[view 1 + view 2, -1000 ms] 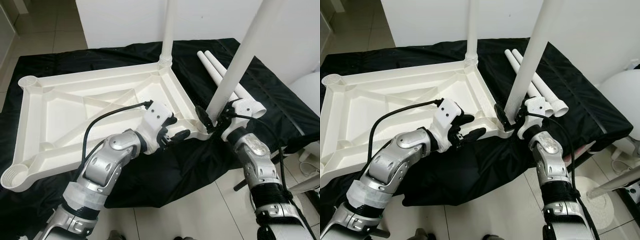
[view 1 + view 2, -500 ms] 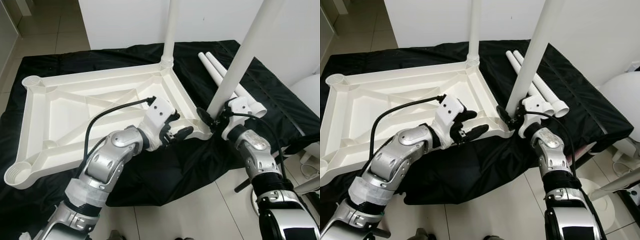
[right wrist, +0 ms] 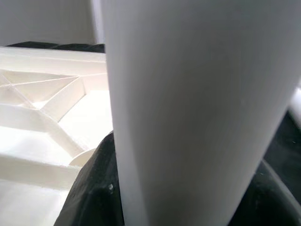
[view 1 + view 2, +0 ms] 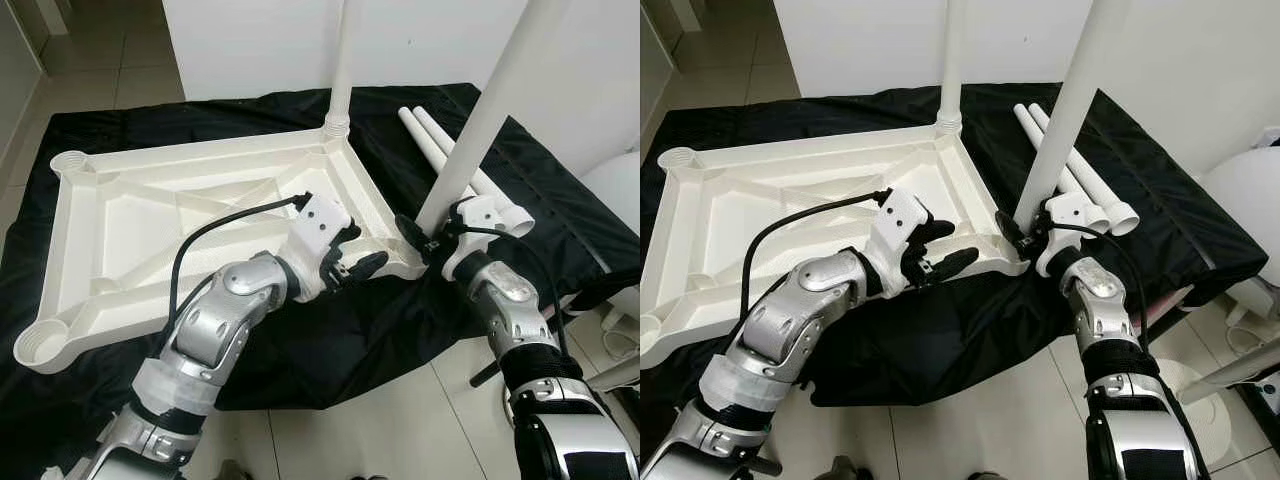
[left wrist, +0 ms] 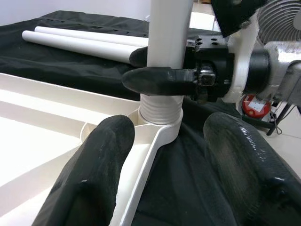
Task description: Building children table
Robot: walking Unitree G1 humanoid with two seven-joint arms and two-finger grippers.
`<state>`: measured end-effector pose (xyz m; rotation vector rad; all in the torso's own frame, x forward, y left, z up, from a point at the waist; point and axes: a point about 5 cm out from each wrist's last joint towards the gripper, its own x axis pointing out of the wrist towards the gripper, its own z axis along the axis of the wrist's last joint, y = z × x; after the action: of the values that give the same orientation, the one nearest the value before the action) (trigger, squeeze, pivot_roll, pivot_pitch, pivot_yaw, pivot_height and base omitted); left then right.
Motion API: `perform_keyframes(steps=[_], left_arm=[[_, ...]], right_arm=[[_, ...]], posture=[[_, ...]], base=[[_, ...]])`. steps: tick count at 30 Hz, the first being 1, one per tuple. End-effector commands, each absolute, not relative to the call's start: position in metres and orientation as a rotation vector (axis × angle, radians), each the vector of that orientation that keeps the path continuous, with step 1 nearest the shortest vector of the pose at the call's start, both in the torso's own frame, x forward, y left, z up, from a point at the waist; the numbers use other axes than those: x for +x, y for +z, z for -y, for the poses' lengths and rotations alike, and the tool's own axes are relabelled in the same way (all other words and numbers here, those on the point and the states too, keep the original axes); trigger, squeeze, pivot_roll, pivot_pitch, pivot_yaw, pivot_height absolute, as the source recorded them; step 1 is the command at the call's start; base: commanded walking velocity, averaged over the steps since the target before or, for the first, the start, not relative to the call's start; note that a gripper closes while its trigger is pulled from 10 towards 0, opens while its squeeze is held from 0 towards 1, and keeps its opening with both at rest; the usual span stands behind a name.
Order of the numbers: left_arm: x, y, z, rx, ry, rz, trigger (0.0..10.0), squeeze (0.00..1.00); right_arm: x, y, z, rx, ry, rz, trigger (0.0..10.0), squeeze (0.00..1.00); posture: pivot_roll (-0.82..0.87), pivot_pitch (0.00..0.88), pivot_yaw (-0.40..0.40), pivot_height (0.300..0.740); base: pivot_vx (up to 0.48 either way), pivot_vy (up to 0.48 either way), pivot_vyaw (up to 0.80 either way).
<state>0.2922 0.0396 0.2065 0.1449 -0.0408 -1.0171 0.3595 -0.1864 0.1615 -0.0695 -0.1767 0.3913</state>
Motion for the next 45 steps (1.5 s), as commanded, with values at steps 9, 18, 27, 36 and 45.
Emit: perform_keyframes(steps=[9,18,27,36,45], left_arm=[[0.294,0.201,-0.039,0.125,-0.968,0.031,10.0,0.00],[0.294,0.201,-0.039,0.115,-0.961,0.033,10.0,0.00],[0.294,0.201,-0.033,0.108,-0.973,0.039,10.0,0.00],[0.294,0.201,-0.034,0.104,-0.964,0.040,10.0,0.00],[0.293,0.200,-0.033,0.105,-0.966,0.040,10.0,0.00]], right_arm=[[0.352,0.130,0.191,0.044,-0.019,0.032,10.0,0.00],[0.340,0.126,0.173,0.062,-0.260,0.041,10.0,0.00],[0.329,0.132,0.160,0.148,-0.353,0.054,10.0,0.00],[0.325,0.146,0.166,0.169,-0.193,0.161,10.0,1.00],[0.326,0.149,0.178,0.101,-0.020,0.155,10.0,0.00]], posture=[[0.01,0.061,-0.028,0.740],[0.01,0.047,-0.028,0.740],[-0.01,0.038,-0.022,0.740],[0.00,0.031,-0.024,0.740],[0.00,0.026,-0.023,0.740]], base=[[0.000,0.000,0.00],[0.000,0.000,0.00],[0.000,0.000,0.00],[0.000,0.000,0.00],[0.000,0.000,0.00]])
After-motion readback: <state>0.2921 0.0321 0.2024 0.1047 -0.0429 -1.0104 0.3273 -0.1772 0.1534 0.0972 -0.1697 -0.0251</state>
